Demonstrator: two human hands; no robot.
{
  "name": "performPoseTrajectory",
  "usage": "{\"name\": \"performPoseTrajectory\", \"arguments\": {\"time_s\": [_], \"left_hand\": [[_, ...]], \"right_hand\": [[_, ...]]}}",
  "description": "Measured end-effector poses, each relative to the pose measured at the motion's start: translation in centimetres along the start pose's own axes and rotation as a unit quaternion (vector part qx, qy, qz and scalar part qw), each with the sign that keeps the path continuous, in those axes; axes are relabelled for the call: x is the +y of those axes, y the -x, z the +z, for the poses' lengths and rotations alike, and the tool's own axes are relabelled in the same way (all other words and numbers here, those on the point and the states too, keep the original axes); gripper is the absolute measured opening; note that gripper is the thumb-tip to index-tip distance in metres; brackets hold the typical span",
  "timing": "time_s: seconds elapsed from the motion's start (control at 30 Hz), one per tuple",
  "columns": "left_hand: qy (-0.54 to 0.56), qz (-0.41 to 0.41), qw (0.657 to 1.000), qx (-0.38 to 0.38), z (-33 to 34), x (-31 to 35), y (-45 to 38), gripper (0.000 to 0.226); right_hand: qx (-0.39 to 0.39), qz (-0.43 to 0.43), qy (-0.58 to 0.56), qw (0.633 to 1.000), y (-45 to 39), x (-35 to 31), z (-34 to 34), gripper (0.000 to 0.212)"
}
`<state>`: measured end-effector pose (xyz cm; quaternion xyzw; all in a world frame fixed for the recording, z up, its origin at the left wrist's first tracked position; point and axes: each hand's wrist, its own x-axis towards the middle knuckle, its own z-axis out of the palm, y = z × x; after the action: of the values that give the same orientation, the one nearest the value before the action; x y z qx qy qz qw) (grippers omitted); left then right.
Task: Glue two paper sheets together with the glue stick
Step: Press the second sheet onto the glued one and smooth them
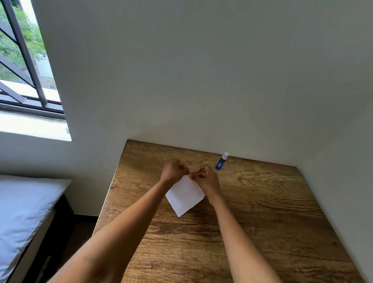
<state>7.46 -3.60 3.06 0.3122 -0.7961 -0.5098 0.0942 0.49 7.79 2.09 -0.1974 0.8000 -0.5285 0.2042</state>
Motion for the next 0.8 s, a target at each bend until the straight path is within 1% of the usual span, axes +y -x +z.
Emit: {"name": "performPoseTrajectory", "arguments": {"time_s": [0.1, 0.17, 0.27, 0.37, 0.47, 0.53, 0.6, 0.67, 0.7, 0.73, 0.77, 0.8], "left_hand": [[0.058, -0.017, 0.997, 0.047, 0.1, -0.3, 0.1, 0.011], [0.086, -0.03, 0.994, 0.064, 0.0, -0.4, 0.0, 0.01], [0.116, -0.042, 0.99, 0.074, -0.3, -0.5, 0.1, 0.01], [0.142, -0.044, 0.985, 0.085, -0.5, -0.6, 0.2, 0.009], [0.188, -0.061, 0.976, 0.089, -0.6, -0.8, 0.5, 0.009], [0.223, -0.078, 0.968, 0.088, -0.7, -0.7, 0.8, 0.011], [0.242, -0.09, 0.962, 0.094, -0.7, -0.6, 1.1, 0.012], [0.2, -0.072, 0.972, 0.102, -0.8, -0.4, 1.3, 0.014], [0.143, -0.042, 0.983, 0.109, -0.9, -0.3, 1.3, 0.014], [0.058, 0.006, 0.991, 0.117, -1.0, -0.2, 1.4, 0.014], [-0.039, 0.064, 0.989, 0.124, -1.3, 0.1, 1.5, 0.015], [-0.121, 0.126, 0.977, 0.125, -1.5, 0.3, 1.5, 0.018]], "right_hand": [[-0.011, 0.01, -0.012, 1.0, 0.3, -0.1, -0.5, 0.024], [-0.019, 0.013, -0.015, 1.0, 0.5, 0.0, -1.2, 0.024], [-0.017, 0.019, -0.036, 0.999, 1.1, 0.6, -2.4, 0.022], [0.002, 0.037, -0.045, 0.998, 1.6, 1.3, -3.4, 0.021], [0.018, 0.054, -0.069, 0.996, 2.0, 1.7, -4.2, 0.023], [0.002, 0.07, -0.097, 0.993, 2.4, 1.6, -4.3, 0.025], [-0.022, 0.08, -0.094, 0.992, 2.7, 1.2, -4.1, 0.016], [-0.018, 0.08, -0.061, 0.995, 2.9, 0.7, -3.8, 0.006], [-0.009, 0.079, -0.045, 0.996, 2.9, 0.4, -3.7, 0.007], [-0.001, 0.076, -0.027, 0.997, 2.9, 0.1, -3.7, 0.01], [0.001, 0.072, -0.005, 0.997, 2.8, -0.1, -3.6, 0.014], [-0.005, 0.067, 0.016, 0.998, 2.7, -0.4, -3.6, 0.017]]}}
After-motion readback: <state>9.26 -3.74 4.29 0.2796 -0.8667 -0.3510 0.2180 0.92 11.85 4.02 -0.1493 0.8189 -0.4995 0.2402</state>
